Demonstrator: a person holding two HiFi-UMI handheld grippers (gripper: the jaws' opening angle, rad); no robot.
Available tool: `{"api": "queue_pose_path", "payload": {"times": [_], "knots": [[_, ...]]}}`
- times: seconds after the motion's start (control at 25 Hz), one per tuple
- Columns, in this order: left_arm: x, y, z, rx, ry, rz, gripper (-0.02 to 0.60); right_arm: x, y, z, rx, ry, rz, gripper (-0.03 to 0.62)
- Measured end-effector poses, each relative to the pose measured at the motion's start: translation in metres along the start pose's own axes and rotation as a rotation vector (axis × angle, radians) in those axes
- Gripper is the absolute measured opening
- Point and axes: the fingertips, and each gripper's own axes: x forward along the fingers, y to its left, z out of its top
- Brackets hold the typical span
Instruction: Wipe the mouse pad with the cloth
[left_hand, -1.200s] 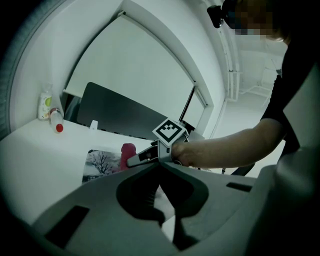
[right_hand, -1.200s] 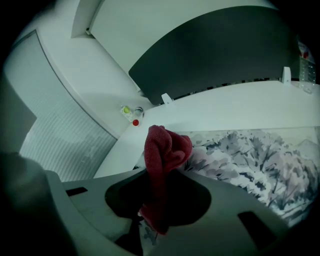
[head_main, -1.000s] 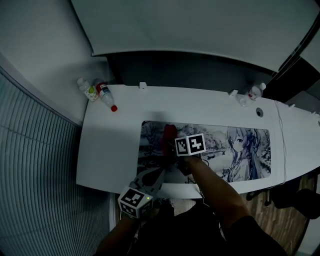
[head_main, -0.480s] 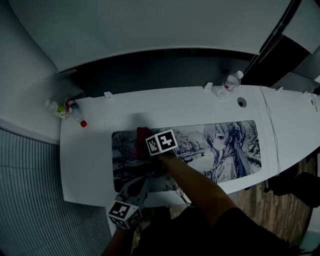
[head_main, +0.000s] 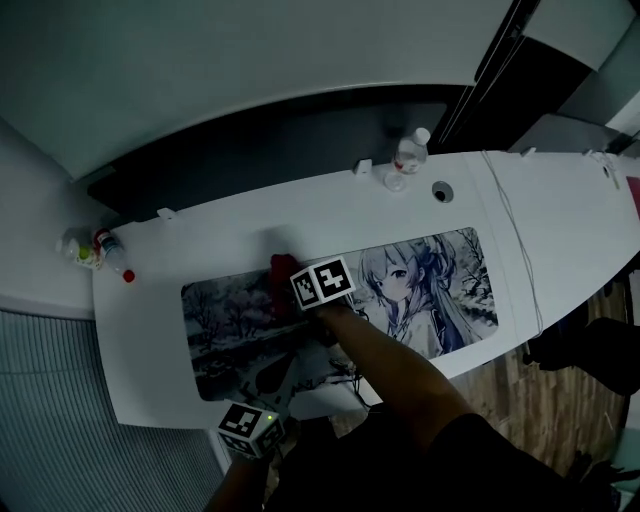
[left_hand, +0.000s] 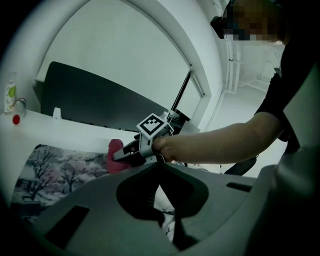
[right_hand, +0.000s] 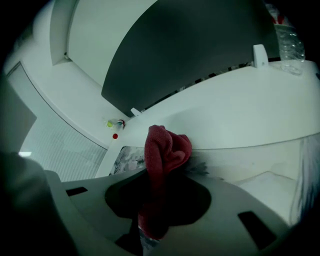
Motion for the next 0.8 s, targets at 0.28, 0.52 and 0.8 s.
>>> {"api": "queue_pose_path", "payload": {"times": [0.28,0.52,0.8], "knots": [[0.056,-0.048,0.003,0.017,0.035,-0.087,0.005,-0.064,-0.068,0.001,0.057,-0.046,-0.048,0.107],[0.106,-0.091,0.005,0.052,0.046,-0.151,0.005,-0.121,-0.13,-0.004,0.104,-0.095,-0.088,0.107],[0.153,-0.141,0.004,0.074,0.064,-0.2,0.006,-0.185,-0.193,-0.011,0.143,-0.134,-0.128,0.107]]}}
